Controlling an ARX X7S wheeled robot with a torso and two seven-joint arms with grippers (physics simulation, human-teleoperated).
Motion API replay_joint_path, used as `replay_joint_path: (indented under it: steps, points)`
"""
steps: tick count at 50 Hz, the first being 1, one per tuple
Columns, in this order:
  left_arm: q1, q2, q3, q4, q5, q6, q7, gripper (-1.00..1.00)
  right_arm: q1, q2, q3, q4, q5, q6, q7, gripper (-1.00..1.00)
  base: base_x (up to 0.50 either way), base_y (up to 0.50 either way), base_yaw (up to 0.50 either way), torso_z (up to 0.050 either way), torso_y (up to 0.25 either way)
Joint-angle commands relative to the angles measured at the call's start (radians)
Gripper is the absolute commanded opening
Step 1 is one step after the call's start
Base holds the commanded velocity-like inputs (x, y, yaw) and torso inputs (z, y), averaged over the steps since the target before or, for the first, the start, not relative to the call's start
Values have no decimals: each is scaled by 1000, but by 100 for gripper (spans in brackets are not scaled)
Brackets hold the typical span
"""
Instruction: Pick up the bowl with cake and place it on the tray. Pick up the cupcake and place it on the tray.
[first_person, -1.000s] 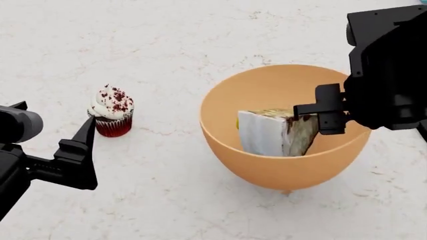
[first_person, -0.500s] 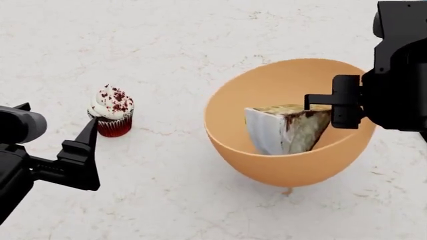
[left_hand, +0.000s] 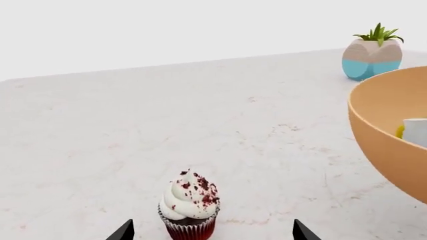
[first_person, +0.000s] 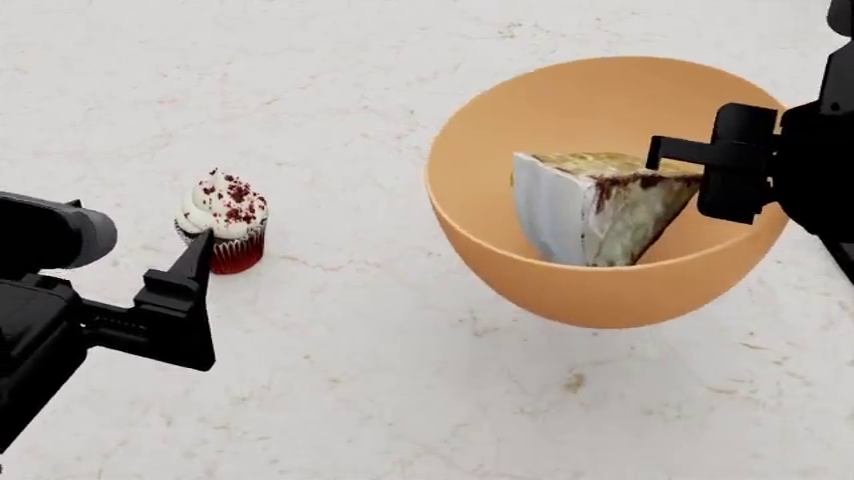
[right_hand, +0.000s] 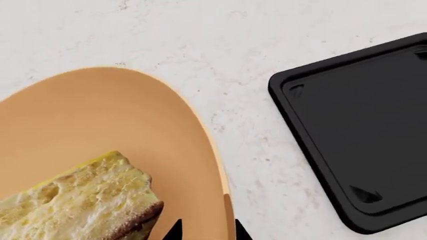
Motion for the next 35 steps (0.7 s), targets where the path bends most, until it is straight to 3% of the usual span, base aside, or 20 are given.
replay_joint_path:
  steps: [1, 11, 20, 35]
  points:
    - [-75, 29, 69, -151, 36, 39, 71, 100, 19, -5, 24, -3, -25, -30, -9, -100, 0, 0, 0, 0, 0]
    - [-55, 55, 130, -198, 94, 127, 110, 100, 21, -14, 7, 3, -62, -37, -24, -100, 0, 0, 0, 0, 0]
    - [-77, 41, 158, -201, 169, 115, 26, 100, 24, -10, 5, -16, -64, -41, -3, -100, 0, 0, 0, 0, 0]
    - [-116, 62, 202, -339, 204, 177, 85, 100, 20, -9, 6, -21, -58, -49, 6, -100, 0, 0, 0, 0, 0]
